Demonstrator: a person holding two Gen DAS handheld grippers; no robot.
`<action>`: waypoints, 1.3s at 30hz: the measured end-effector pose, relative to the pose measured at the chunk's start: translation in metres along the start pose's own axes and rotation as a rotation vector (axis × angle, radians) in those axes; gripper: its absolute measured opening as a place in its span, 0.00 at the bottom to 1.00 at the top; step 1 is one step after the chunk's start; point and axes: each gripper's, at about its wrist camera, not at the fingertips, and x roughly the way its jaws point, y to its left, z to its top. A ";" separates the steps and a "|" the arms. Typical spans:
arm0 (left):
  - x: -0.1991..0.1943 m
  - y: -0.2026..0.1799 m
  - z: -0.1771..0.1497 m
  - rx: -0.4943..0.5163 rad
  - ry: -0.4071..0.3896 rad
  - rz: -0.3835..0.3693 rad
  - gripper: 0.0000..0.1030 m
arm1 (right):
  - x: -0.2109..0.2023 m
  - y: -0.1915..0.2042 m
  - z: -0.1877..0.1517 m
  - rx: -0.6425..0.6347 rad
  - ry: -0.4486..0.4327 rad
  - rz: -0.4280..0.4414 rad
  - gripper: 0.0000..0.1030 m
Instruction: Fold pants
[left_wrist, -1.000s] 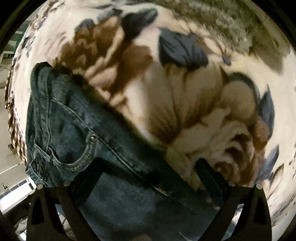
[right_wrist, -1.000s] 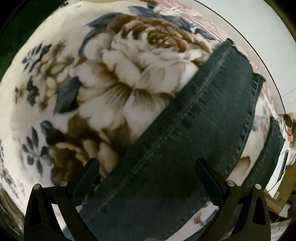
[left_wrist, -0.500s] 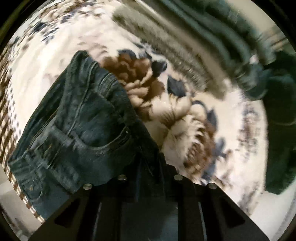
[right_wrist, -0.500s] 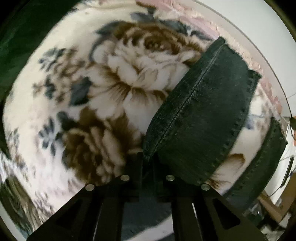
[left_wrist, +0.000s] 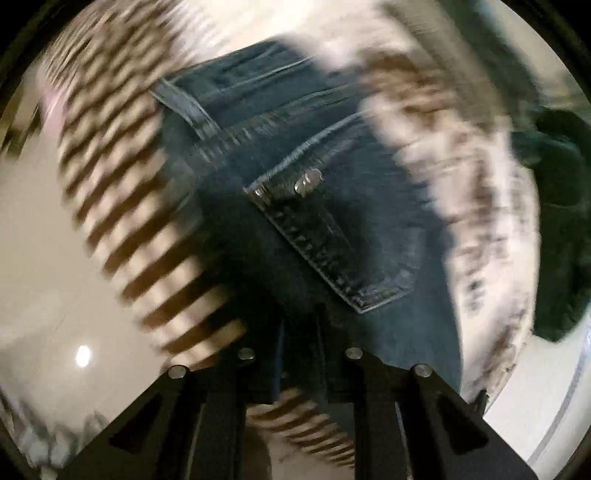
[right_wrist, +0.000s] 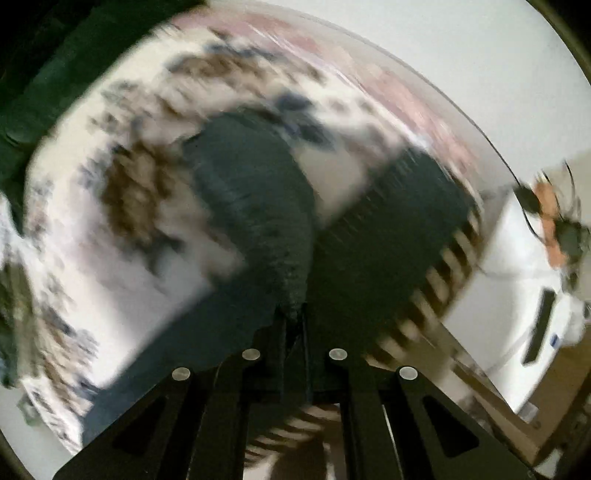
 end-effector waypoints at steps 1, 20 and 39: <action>0.008 0.012 -0.002 -0.017 0.021 0.017 0.11 | 0.012 -0.009 -0.009 0.004 0.013 -0.027 0.07; 0.008 -0.090 -0.027 0.537 -0.111 0.073 0.60 | -0.029 -0.050 0.011 0.029 -0.169 0.071 0.63; 0.060 -0.125 -0.123 0.636 0.010 0.136 0.60 | 0.015 -0.152 0.070 0.077 -0.148 -0.324 0.76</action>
